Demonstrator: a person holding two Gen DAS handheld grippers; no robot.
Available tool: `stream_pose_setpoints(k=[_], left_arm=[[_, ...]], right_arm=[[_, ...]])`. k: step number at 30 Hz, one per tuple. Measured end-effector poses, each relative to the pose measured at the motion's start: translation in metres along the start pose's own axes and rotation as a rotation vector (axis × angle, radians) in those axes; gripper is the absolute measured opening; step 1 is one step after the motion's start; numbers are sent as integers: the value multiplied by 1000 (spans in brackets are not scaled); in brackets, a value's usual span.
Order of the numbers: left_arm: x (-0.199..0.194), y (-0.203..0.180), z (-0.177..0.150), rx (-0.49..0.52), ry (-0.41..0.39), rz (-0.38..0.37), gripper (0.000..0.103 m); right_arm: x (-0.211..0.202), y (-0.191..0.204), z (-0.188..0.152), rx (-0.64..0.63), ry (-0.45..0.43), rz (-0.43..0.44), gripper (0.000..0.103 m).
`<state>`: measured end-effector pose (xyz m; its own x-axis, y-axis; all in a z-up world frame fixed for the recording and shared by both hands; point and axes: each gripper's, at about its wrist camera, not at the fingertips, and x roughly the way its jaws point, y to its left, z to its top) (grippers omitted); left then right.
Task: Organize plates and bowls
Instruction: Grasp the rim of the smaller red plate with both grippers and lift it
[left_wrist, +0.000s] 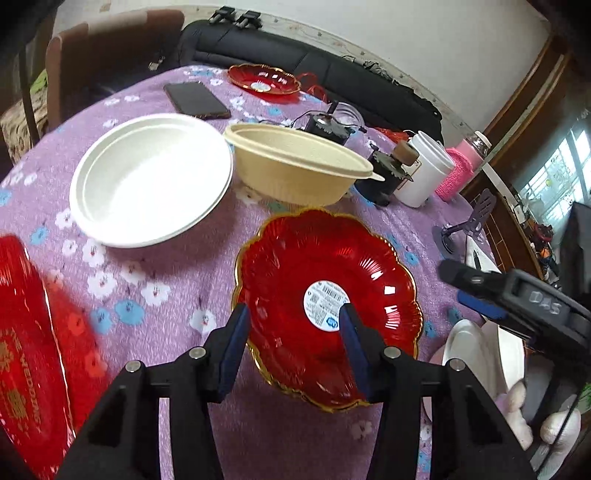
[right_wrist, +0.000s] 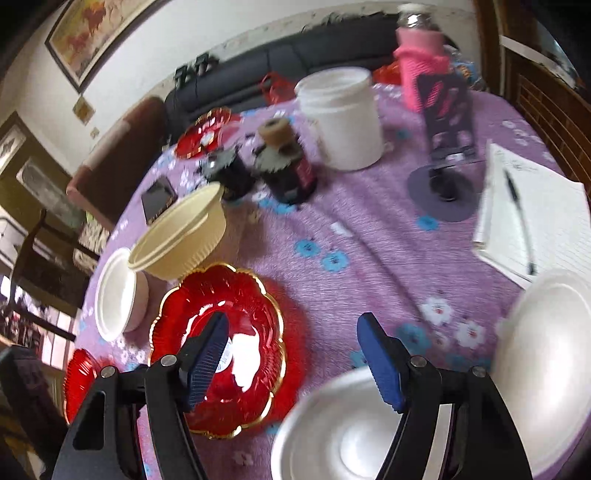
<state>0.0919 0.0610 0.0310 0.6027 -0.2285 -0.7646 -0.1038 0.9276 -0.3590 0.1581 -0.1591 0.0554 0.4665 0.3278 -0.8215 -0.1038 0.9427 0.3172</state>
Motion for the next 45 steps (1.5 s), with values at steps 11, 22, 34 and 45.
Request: stream_pose_setpoints(k=[11, 22, 34, 45], left_arm=[[-9, 19, -1, -24, -42, -3, 49], [24, 8, -8, 41, 13, -1, 49], [21, 18, -5, 17, 15, -34, 12], [7, 19, -2, 5, -22, -63, 12]], right_arm=[[43, 19, 4, -92, 79, -48, 66], [54, 24, -1, -121, 139, -43, 33], [35, 9, -8, -88, 92, -15, 17], [9, 10, -25, -78, 40, -5, 15]])
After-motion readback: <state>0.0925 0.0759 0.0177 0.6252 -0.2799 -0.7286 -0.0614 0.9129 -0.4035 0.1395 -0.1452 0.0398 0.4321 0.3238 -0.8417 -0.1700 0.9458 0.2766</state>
